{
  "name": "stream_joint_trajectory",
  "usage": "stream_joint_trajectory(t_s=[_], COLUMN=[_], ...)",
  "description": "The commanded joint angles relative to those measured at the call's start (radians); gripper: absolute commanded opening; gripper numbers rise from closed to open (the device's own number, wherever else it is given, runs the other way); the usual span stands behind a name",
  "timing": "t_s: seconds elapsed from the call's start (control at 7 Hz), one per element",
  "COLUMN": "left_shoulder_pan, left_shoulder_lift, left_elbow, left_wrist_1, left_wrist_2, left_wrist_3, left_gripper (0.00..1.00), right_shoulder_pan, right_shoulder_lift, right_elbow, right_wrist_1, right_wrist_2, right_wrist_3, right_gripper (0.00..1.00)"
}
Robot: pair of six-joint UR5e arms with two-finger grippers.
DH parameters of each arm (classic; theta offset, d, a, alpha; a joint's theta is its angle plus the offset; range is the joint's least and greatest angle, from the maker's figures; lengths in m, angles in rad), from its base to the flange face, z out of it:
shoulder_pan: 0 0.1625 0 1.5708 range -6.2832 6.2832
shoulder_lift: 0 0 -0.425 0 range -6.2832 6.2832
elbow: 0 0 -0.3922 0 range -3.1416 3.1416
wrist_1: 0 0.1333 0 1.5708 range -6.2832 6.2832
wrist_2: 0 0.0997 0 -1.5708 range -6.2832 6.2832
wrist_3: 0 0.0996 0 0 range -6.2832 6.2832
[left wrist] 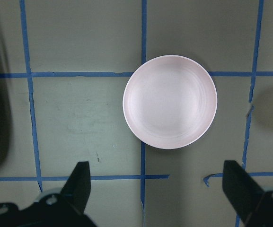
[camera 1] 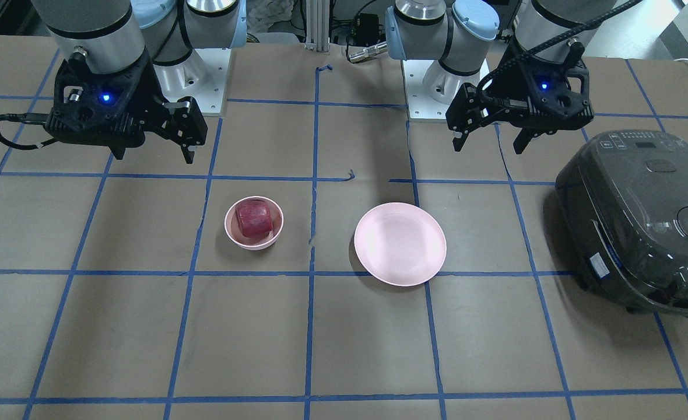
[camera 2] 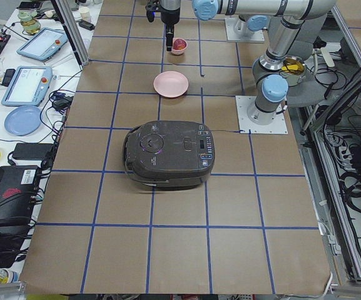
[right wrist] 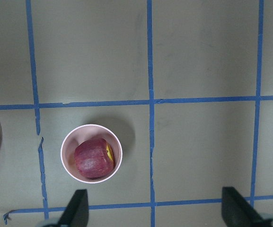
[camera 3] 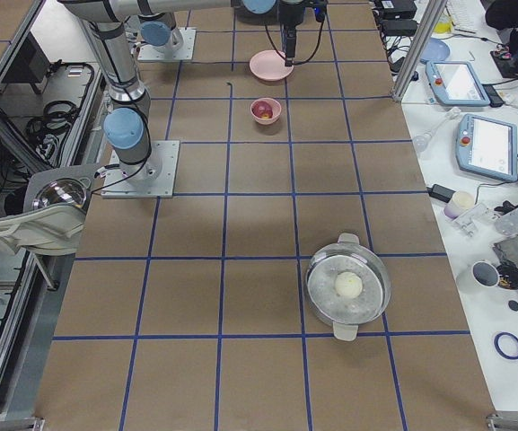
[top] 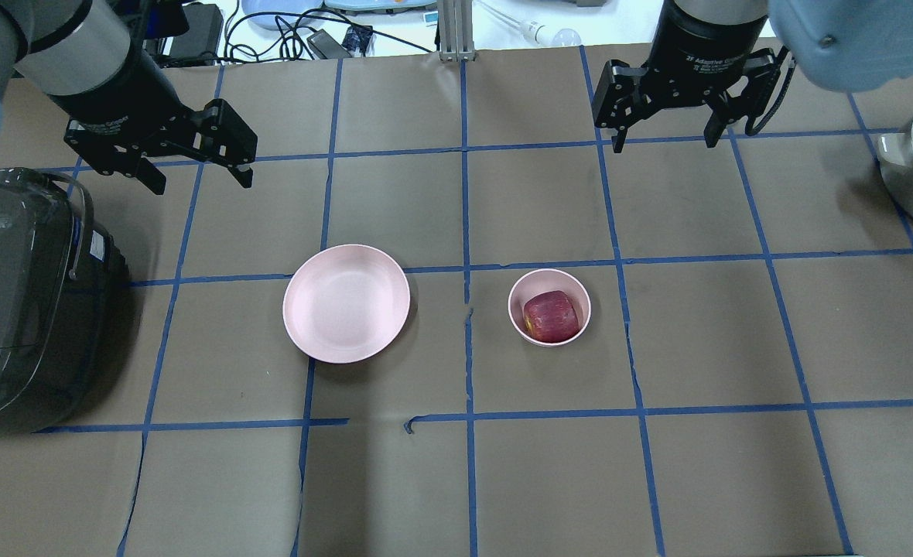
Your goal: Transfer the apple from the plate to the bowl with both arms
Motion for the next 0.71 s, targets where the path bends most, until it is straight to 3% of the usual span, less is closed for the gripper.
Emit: stream_joint_trajectory(t_s=[0.0, 0.57], left_shoulder_pan=[0.0, -0.001], left_shoulder_lift=[-0.001, -0.013], left_elbow=[-0.003, -0.002], left_wrist_1=[0.003, 0.023], left_wrist_2=[0.004, -0.009], left_wrist_3=[0.0, 0.0], left_gripper=[1.0, 1.0], right_shoulder_pan=[-0.002, -0.002], right_shoulder_lift=[0.0, 0.0], right_elbow=[0.0, 0.0], right_wrist_1=[-0.001, 0.0], right_wrist_2=[0.002, 0.0], right_wrist_3=[0.0, 0.0], right_gripper=[1.0, 1.0])
